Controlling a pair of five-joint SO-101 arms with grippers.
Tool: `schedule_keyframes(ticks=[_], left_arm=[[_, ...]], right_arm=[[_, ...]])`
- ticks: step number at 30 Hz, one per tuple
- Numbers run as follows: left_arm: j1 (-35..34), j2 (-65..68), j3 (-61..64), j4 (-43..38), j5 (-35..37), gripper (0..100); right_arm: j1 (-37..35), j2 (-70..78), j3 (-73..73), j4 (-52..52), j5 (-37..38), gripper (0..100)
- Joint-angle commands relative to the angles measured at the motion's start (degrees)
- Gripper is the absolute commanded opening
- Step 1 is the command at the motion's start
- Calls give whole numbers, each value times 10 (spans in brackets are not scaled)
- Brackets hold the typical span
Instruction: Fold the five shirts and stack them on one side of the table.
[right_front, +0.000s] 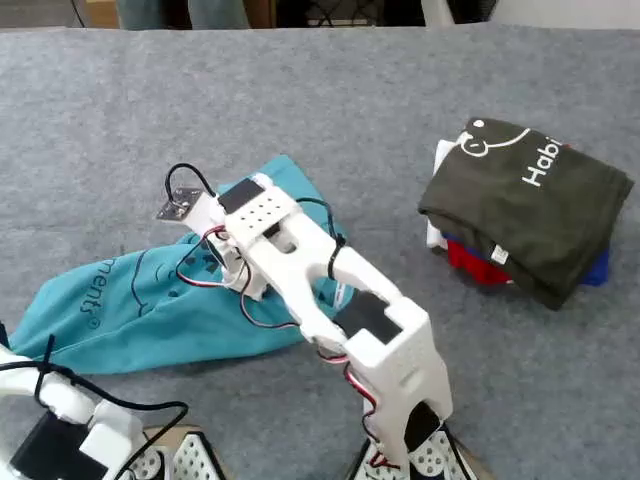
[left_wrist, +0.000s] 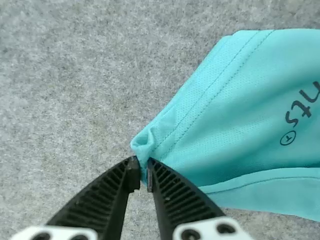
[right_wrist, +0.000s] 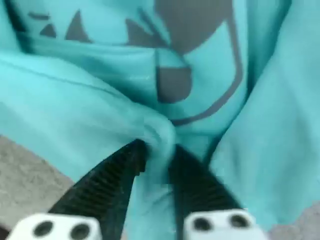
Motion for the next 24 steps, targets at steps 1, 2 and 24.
schedule_keyframes(ticks=[1, 2, 24], left_arm=[[-7, -18, -7, -4, -6, 29], [-7, -18, -7, -4, -6, 29], [-1, -18, -7, -4, -4, 29]], right_arm=[[-8, -6, -43, 62, -5, 15], [-8, -10, -44, 80, -5, 15], [-89, -278, 423, -120, -6, 111]])
